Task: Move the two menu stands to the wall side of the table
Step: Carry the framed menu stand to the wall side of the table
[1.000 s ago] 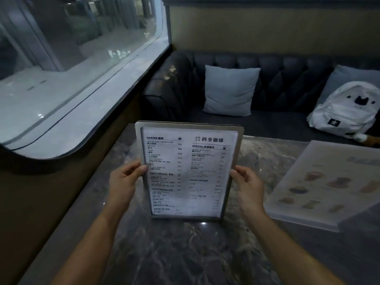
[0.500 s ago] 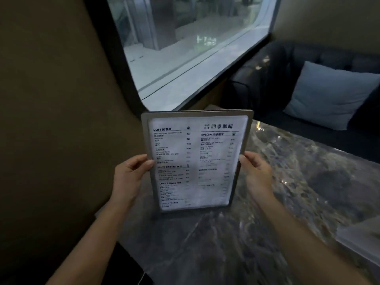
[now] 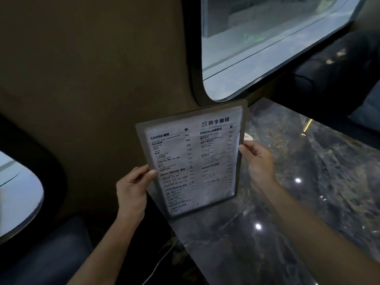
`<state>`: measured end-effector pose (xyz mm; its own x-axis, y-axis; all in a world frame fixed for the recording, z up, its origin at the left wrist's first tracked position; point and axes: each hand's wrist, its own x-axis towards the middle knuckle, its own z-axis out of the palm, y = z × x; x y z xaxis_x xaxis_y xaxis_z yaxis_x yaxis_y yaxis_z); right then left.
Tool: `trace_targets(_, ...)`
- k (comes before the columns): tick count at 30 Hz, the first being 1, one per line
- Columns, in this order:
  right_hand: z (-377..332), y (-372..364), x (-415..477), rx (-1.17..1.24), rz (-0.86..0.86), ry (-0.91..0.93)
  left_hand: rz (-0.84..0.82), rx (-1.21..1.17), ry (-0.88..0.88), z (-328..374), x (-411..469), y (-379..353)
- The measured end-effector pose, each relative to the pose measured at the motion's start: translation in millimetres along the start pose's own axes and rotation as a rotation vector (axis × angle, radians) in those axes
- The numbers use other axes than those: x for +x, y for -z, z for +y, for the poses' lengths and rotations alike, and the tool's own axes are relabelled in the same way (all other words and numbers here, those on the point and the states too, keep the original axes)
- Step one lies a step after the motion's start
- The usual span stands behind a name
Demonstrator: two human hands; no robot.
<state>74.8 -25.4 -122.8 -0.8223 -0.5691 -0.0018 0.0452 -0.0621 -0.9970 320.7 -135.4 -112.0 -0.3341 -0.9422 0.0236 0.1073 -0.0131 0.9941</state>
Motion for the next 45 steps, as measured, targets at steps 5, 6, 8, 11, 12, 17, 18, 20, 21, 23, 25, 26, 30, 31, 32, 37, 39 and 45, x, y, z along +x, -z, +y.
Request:
trace_targets(5,6,-13,10,0.008,-0.05,-0.016,0.04,0.007,-0.031,-1,-4,10)
trace_targets(6,7,-15,11,0.004,-0.05,-0.015,0.049,-0.013,-0.021,-1,-5,11)
trace_targets(8,10,-18,12,0.003,-0.05,-0.019,0.065,-0.049,-0.011,-4,-6,12)
trace_targets(11,12,-20,14,-0.023,-0.075,-0.025,0.079,-0.069,0.022,-11,-7,15)
trace_targets(12,13,-20,15,-0.041,-0.091,-0.024,0.087,-0.074,0.031,-13,-7,16)
trace_targets(17,9,-18,14,-0.109,-0.136,0.011,0.015,-0.056,0.038,-18,-6,23)
trace_targets(18,8,-16,14,-0.124,-0.142,0.023,-0.019,-0.038,0.032,-18,-6,25)
trace_targets(20,12,-9,12,-0.173,-0.157,0.026,-0.107,0.071,0.008,-18,-5,31)
trace_targets(21,17,-4,10,-0.207,-0.157,0.015,-0.15,0.164,0.003,-19,-6,35)
trace_targets(23,31,4,5,-0.287,-0.145,-0.02,-0.21,0.342,0.029,-24,-11,42)
trace_targets(25,44,10,-2,-0.41,-0.158,-0.057,-0.236,0.46,0.087,-35,-19,46)
trace_targets(26,50,11,-4,-0.472,-0.178,-0.074,-0.241,0.507,0.108,-41,-24,46)
trace_targets(30,66,8,-8,-0.728,-0.235,-0.073,-0.215,0.646,0.151,-66,-38,45)
trace_targets(31,67,6,-9,-0.756,-0.234,-0.065,-0.205,0.664,0.162,-70,-40,44)
trace_targets(32,67,4,-10,-0.765,-0.236,-0.053,-0.204,0.676,0.165,-73,-42,42)
trace_targets(37,62,2,-10,-0.788,-0.254,0.001,-0.206,0.742,0.134,-84,-46,28)
trace_targets(39,62,1,-9,-0.781,-0.263,-0.004,-0.185,0.774,0.127,-87,-44,28)
trace_targets(45,59,-7,-3,-0.749,-0.33,-0.005,-0.14,0.766,0.145,-85,-32,35)
